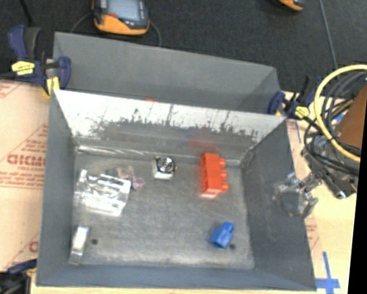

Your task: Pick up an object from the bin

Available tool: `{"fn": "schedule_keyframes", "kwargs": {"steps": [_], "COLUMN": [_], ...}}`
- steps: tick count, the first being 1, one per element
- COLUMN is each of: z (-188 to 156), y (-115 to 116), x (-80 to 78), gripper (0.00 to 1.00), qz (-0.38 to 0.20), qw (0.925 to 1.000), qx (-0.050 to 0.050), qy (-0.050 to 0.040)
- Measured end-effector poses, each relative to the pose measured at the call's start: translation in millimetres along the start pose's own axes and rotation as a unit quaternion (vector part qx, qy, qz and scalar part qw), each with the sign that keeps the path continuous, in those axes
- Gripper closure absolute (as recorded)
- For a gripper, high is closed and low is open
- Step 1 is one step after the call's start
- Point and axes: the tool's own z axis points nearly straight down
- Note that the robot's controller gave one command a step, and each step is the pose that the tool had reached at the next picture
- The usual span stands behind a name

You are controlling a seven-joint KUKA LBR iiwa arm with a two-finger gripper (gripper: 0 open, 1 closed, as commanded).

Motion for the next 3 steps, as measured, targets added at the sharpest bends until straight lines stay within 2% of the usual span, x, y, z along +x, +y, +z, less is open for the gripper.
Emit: {"fn": "schedule_keyframes", "kwargs": {"steps": [1,2,3], "z": [118.7,114.4,178.7], "y": [6.0,4.2,49.8], "x": [34.7,33.0,21.7], "gripper": [1.0,0.0,0.0], "qz": [0.006,0.005,-0.008], "qw": [0.9999,1.0,0.9999], "qx": [-0.007,-0.004,-0.007], "qy": [0.005,0.0025,0.0033]}}
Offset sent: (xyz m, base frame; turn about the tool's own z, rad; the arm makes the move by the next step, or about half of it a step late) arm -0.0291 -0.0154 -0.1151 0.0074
